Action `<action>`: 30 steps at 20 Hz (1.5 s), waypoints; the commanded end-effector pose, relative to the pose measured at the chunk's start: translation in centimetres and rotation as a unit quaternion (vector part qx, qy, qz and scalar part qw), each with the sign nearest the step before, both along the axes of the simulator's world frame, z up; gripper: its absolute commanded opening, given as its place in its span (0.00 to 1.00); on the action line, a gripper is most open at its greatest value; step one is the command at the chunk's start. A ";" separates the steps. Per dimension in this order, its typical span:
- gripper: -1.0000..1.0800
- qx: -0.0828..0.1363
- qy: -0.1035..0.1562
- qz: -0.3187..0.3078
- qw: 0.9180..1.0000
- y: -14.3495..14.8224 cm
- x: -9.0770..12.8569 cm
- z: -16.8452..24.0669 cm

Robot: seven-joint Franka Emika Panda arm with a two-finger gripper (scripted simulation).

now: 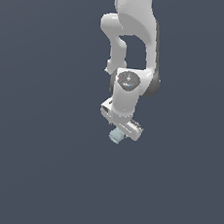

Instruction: Pick up the object and move it to a goal position.

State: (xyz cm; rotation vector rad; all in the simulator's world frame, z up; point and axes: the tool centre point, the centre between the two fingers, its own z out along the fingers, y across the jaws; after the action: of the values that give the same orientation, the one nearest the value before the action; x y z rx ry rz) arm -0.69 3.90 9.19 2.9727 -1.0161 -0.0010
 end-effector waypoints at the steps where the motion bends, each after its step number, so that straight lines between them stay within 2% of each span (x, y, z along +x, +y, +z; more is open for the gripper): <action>1: 0.96 0.000 0.000 0.000 1.000 0.0 0.0 0.0; 12: 0.96 0.000 0.000 -0.002 1.000 0.0 -0.1 -4.3; 17: 0.96 0.000 0.000 -0.002 1.000 0.0 0.0 -5.0; 18: 0.00 0.000 0.000 -0.002 1.000 0.0 0.0 -5.0; 30: 0.00 0.000 -0.001 -0.002 1.000 0.0 0.1 -4.8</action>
State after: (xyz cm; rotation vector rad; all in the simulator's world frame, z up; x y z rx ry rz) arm -0.65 3.92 4.28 2.9711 -1.0228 0.0013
